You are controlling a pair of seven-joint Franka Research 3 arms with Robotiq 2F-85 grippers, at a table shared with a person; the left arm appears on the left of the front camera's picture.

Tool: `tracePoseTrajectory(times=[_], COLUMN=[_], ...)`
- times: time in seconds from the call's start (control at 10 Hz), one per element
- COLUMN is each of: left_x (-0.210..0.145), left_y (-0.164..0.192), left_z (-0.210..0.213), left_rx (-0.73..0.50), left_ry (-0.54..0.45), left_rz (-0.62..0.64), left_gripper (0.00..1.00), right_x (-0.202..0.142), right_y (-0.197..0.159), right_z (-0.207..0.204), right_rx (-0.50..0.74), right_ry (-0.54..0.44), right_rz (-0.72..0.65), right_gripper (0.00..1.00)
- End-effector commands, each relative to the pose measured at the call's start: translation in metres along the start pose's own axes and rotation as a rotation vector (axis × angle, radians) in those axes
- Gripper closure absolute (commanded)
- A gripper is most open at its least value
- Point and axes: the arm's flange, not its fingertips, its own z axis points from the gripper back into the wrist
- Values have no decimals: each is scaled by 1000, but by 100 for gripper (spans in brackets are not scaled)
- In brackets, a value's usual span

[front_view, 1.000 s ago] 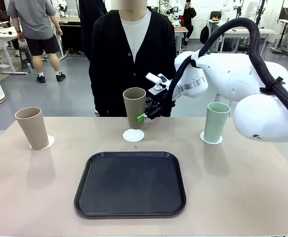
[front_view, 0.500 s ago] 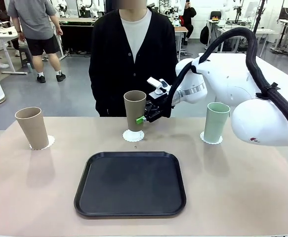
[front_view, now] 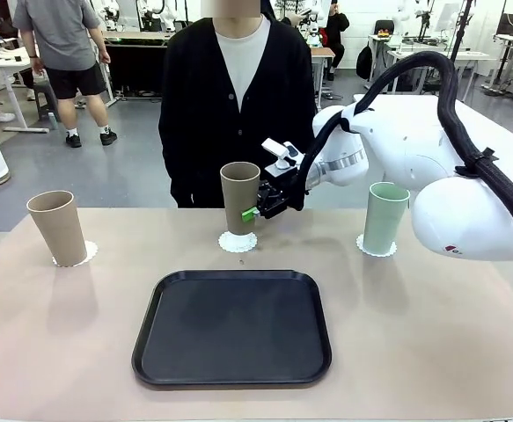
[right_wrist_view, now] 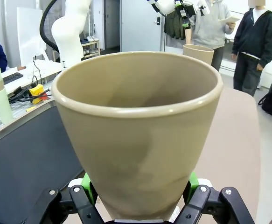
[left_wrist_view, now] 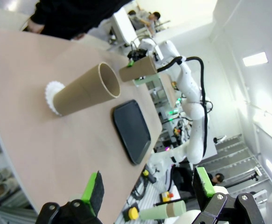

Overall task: Place coasters on the table and set cups on them.
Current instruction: Take one Reusable plastic cup from the Flat Tray and place it on a coaster set by the human.

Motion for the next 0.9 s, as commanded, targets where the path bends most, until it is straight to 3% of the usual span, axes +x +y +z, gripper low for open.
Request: tracePoseTrajectory(times=[0.0, 0.6, 0.8], left_x=[0, 0, 0], left_y=[-2, -2, -2], left_z=[0, 0, 0], left_rx=[9, 9, 9], left_ry=[0, 0, 0], left_rz=[4, 4, 4], left_gripper=[0, 0, 0], right_x=[-8, -18, -19], right_y=[-8, -20, -23], right_z=[-2, -10, -11], right_rx=[74, 75, 13], right_ry=[6, 1, 30], right_rz=[-27, -10, 11], right_gripper=[18, 18, 18])
